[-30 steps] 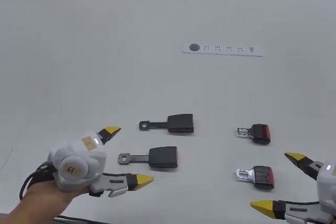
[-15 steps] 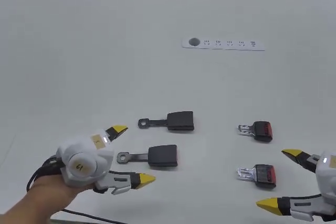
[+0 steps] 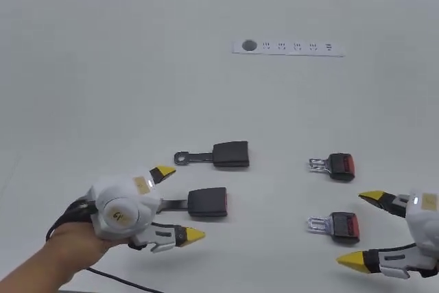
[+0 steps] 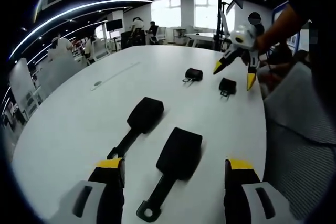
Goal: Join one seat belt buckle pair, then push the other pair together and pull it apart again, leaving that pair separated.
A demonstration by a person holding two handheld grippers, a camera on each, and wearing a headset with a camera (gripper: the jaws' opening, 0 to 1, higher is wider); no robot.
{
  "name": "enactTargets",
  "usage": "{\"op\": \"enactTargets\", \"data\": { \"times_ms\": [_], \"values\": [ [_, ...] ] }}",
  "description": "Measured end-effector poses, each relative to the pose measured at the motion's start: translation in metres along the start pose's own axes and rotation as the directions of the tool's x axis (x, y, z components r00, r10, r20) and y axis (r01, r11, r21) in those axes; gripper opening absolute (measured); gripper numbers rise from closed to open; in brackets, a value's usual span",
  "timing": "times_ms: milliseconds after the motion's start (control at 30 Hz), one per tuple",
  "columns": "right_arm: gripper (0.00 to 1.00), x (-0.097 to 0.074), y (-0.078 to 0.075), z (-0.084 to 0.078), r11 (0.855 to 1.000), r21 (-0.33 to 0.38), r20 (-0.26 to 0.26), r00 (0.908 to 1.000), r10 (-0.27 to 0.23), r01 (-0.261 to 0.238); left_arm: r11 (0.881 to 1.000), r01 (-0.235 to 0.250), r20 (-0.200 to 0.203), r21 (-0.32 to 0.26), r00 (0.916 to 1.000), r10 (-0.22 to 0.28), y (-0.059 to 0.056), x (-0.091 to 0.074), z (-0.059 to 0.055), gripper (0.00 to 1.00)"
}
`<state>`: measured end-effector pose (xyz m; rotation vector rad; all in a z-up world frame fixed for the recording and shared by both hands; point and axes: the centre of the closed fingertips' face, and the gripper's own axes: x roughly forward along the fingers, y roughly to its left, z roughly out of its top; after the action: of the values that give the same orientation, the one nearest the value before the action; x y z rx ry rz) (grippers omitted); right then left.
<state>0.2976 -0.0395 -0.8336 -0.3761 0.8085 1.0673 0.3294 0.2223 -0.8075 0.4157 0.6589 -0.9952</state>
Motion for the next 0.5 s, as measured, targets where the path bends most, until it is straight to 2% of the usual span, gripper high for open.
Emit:
{"op": "enactTargets", "data": {
  "times_ms": [367, 500],
  "values": [
    [0.68, 0.008, 0.0, -0.005, 0.997, -0.046, -0.046, 0.9969, 0.064, -0.066, 0.998, 0.054, -0.054, 0.038, 0.9972, -0.052, 0.0, 0.023, -0.012, 0.74],
    [0.58, 0.008, 0.003, -0.007, 0.993, -0.064, -0.065, 0.9934, 0.095, -0.099, 0.997, 0.065, -0.064, 0.04, 0.996, -0.062, 0.003, 0.027, -0.014, 0.72]
  ]
}}
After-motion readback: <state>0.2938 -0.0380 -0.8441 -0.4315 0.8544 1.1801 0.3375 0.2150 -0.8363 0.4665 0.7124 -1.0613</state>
